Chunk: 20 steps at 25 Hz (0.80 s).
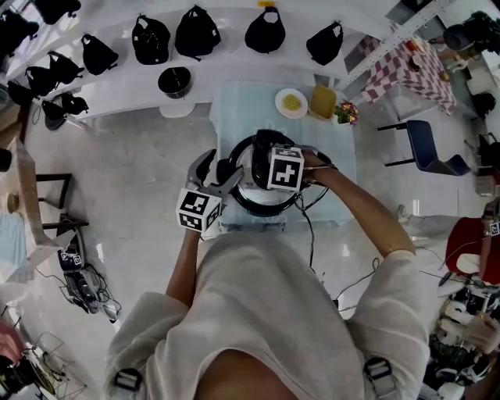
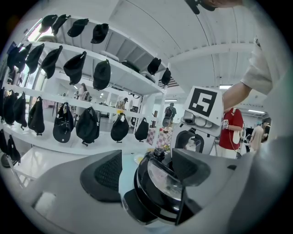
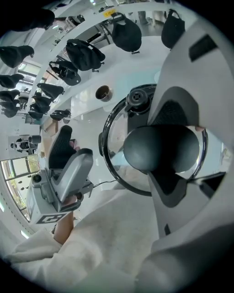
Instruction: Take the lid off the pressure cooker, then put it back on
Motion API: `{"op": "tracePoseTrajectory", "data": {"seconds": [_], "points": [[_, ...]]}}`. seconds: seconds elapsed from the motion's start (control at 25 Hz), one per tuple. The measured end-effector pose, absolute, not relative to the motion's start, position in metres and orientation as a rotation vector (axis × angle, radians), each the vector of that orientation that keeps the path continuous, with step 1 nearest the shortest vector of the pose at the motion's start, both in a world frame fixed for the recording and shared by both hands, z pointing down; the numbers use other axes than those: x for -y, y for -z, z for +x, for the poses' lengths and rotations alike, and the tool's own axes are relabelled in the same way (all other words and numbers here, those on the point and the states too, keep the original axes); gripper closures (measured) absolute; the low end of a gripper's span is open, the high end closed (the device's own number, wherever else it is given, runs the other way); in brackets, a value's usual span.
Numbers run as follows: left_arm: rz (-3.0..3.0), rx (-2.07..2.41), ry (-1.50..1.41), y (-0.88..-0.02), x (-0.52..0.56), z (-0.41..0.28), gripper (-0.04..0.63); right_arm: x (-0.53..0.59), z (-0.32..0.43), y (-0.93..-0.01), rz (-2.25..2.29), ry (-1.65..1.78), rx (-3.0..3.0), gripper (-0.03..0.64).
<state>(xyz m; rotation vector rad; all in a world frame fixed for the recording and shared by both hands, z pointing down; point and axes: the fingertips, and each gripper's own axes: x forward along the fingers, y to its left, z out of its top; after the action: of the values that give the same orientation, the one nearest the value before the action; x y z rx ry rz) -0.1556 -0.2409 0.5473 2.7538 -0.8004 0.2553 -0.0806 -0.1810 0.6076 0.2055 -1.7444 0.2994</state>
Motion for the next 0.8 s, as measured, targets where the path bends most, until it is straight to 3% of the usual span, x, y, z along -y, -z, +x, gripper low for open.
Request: {"op": "tracePoseTrajectory", "data": {"seconds": [0.48, 0.8], "points": [[2.811, 0.807, -0.254, -0.527, 0.255, -0.159, 0.272, 0.183, -0.078, -0.609, 0.288, -0.396, 1.692, 0.347], [2.814, 0.779, -0.256, -0.526, 0.253, -0.156, 0.271, 0.188, -0.060, -0.607, 0.637, -0.681, 1.595, 0.346]]}}
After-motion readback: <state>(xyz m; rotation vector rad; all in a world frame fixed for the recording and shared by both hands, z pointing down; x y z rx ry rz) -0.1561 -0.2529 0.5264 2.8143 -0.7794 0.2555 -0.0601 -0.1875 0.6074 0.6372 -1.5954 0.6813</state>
